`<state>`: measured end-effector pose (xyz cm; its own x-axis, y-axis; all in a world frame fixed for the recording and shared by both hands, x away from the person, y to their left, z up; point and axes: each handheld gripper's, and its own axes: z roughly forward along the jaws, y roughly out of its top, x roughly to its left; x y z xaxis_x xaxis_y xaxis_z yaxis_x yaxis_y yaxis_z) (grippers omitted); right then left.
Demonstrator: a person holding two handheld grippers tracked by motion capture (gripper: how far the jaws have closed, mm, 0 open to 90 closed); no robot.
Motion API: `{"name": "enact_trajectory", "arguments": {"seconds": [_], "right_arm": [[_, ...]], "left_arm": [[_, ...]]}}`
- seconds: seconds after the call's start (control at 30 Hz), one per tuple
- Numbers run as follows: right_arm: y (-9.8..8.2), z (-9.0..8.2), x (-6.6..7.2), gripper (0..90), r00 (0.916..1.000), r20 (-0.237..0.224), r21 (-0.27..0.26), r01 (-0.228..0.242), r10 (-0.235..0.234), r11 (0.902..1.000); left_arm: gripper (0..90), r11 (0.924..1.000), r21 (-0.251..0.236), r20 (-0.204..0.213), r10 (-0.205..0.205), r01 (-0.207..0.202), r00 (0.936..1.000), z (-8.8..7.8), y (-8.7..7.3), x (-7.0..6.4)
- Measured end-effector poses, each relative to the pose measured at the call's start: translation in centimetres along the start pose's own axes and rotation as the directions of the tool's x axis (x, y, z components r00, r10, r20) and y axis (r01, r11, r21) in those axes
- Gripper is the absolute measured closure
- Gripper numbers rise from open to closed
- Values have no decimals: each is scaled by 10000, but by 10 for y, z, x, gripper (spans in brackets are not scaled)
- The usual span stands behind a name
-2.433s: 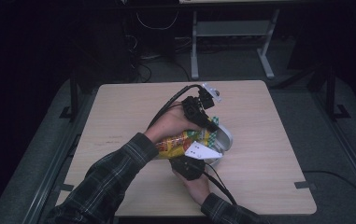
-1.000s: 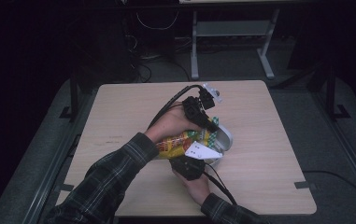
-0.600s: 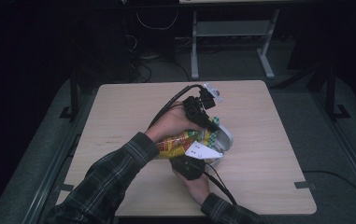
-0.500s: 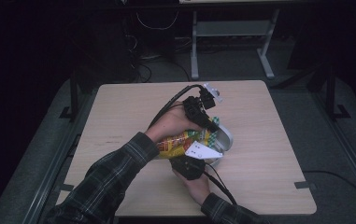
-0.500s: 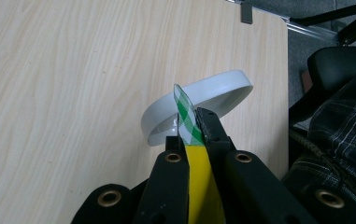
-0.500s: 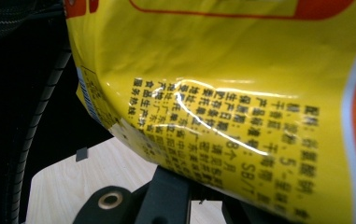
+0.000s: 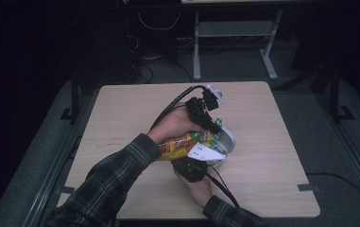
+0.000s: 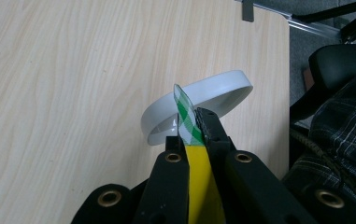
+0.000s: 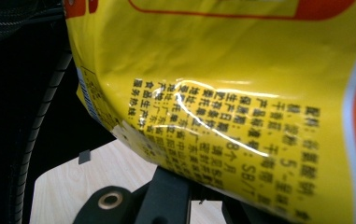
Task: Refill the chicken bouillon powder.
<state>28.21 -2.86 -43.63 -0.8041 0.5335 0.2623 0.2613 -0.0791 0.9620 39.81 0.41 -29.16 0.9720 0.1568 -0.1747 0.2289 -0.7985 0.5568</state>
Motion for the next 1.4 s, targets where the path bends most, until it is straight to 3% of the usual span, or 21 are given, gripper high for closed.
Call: {"name": "enact_trajectory", "arguments": {"seconds": [1.4], "right_arm": [[1,0,0,899,9999,-64,-83,-114,114,9999]], "left_arm": [[894,9999,165,-13,-25,25,10000,1,2,-2]]}}
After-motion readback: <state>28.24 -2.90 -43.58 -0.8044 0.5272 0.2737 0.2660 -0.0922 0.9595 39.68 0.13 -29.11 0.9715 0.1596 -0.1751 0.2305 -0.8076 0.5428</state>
